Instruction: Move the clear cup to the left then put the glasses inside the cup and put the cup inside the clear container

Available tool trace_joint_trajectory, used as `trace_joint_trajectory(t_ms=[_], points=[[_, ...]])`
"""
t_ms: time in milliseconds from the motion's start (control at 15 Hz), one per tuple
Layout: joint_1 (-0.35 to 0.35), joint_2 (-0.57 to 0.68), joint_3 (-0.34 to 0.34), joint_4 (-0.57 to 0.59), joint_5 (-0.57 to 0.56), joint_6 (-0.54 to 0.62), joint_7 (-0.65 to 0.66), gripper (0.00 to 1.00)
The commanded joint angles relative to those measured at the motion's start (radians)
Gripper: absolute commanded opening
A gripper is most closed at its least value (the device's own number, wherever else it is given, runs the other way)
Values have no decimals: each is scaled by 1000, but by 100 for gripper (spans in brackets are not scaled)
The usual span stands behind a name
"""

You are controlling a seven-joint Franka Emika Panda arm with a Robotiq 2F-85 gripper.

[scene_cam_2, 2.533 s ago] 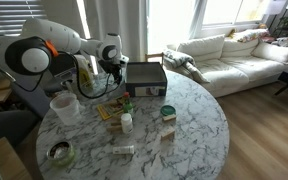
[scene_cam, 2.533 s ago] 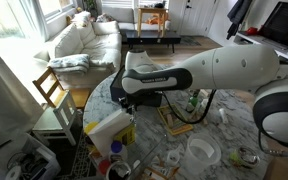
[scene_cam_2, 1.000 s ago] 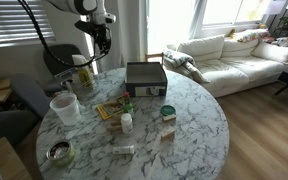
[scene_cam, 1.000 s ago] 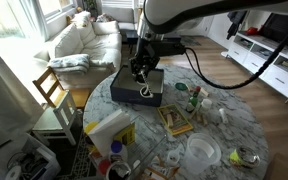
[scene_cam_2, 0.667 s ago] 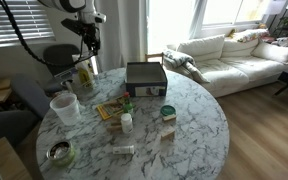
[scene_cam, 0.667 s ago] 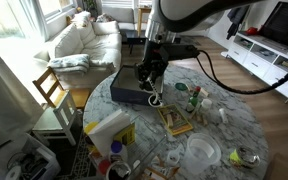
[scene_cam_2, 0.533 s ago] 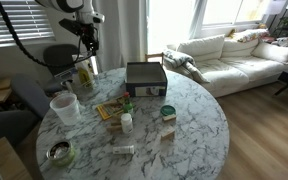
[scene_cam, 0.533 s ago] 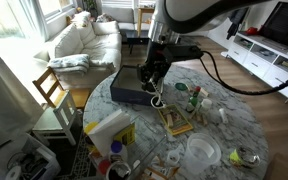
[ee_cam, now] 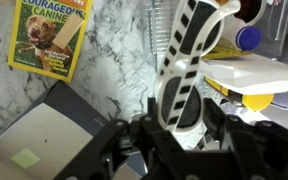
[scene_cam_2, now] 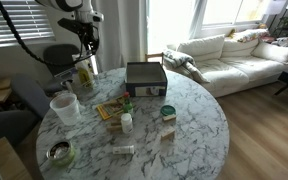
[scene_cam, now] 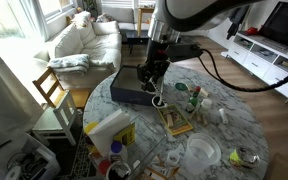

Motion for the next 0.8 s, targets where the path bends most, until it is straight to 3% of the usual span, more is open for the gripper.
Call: trace_joint_trajectory(t_ms=[0, 267, 533, 667, 733], points=[[-24, -96, 35, -95, 37, 41, -201, 23], [-41, -238, 56, -268, 175, 106, -464, 23], [-24, -377, 32, -434, 291, 64, -696, 23], [-11, -422, 18, -495, 313, 47, -720, 23], [-14, -432, 19, -515, 253, 46, -667, 23]])
